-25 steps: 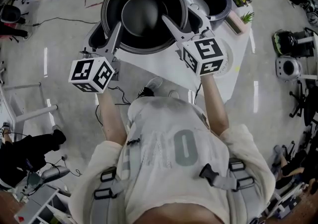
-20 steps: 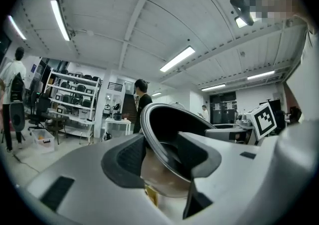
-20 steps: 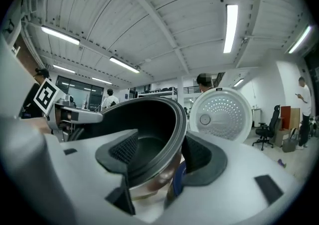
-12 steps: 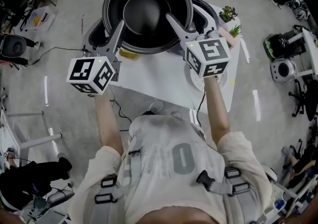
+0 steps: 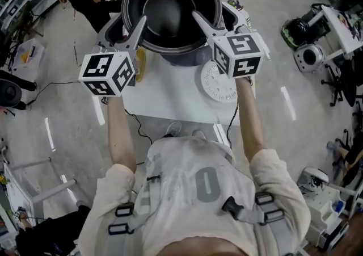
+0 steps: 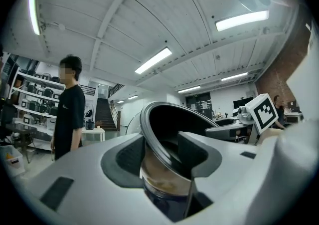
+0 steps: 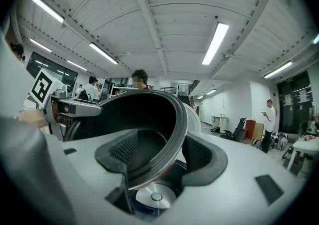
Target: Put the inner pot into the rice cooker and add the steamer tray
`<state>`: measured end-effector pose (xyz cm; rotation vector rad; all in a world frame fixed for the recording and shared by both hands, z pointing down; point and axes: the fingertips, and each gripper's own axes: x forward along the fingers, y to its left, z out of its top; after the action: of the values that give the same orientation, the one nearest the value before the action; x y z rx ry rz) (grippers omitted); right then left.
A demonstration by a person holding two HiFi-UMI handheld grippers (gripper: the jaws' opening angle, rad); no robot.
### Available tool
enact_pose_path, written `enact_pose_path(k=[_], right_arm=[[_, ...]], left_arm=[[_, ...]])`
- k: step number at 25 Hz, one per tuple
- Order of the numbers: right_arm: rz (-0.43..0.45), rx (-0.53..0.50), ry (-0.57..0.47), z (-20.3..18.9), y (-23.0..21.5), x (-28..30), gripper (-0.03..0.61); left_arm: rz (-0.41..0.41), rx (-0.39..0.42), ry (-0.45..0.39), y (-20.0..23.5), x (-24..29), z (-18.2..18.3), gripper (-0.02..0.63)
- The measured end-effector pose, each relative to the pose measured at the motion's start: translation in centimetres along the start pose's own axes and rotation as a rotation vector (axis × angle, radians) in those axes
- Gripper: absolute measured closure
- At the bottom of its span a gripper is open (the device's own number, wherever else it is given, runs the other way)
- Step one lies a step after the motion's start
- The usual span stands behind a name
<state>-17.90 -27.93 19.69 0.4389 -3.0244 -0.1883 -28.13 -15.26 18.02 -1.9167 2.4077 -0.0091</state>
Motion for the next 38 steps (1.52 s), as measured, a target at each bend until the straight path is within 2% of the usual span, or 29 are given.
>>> enact_pose_path(k=[5,12,17,24,33,38], right_arm=[[-0.061,0.039,0.07,-1.8,-3.5,0.4,0.299],[-0.129,0.059,0.189,-5.0,-6.1,0.4,0.301],[-0.15,0.105,0.278,-7.7,-7.2,1.0,0.301],[-0.17,0.155,0.353,-11.1,-8.4,2.4,0.307],[-0.166,0.172,0.437,-14.3,-8.6,4.4,0.31],[-0.192,0.168,0.472,-16.4,-9.0,4.9,0.31]], left_arm=[[-0.061,0.009,0.041,-1.1,4.0,-0.4,0.414],[-0.1,-0.019,0.138,-2.1,7.5,-3.5,0.414],[-0.13,-0.061,0.21,-2.1,9.4,-6.2,0.413],[-0.149,-0.08,0.28,-1.6,11.7,-9.3,0.414],[-0.15,-0.09,0.369,-0.3,13.3,-12.9,0.414],[-0.159,-0.072,0.417,-0.1,14.3,-14.9,0.413]])
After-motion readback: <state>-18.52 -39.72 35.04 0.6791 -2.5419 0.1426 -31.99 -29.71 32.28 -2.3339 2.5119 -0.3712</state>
